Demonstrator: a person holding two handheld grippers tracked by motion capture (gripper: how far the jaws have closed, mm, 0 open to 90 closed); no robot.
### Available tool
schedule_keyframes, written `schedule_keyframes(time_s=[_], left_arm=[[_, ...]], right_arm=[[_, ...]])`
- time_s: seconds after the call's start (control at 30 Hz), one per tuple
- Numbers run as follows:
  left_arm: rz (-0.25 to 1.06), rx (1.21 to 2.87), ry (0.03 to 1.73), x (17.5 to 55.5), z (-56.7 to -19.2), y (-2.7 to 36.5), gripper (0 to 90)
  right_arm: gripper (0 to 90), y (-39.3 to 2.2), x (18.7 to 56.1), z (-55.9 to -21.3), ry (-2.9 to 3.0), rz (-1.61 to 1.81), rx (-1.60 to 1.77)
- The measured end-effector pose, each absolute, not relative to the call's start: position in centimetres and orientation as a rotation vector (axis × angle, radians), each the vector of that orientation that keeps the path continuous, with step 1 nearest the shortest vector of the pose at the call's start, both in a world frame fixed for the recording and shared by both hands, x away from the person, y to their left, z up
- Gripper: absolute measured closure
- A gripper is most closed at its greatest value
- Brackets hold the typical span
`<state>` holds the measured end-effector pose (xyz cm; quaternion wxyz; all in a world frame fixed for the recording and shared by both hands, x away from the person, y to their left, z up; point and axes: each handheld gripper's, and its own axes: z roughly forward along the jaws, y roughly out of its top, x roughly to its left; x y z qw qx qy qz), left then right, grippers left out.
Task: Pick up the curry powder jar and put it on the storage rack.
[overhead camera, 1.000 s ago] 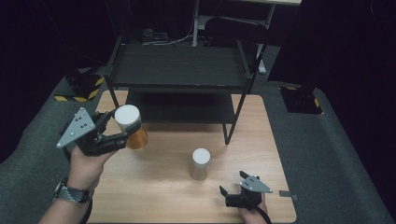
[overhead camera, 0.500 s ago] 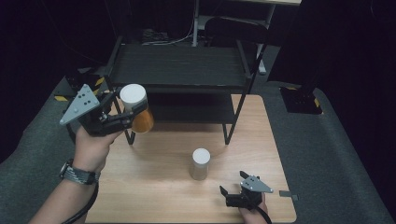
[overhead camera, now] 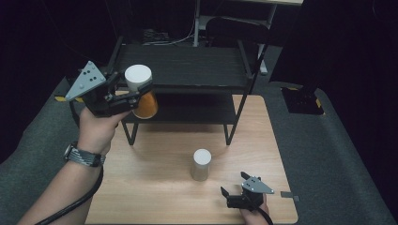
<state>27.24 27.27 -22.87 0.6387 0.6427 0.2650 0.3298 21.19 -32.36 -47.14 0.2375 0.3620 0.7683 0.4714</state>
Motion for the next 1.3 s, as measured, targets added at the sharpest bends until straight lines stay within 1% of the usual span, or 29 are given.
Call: schedule_keyframes(time_s=[0.33, 0.87, 1.3], left_arm=[[0.752, 1.44, 0.621, 28.6, -21.8, 27.1, 33.6], [0.815, 1.41, 0.657, 30.4, -19.2, 26.0, 33.6], [0.837, 1.413, 0.676, 32.6, -19.0, 24.8, 33.6]], right_arm=[[0.4, -32.6, 21.2, -47.2, 2.105, 1.305, 0.992], [0.4, -32.7, 21.2, -47.2, 2.104, 1.309, 0.99], [0.5, -32.9, 21.2, -47.3, 2.099, 1.325, 0.995]])
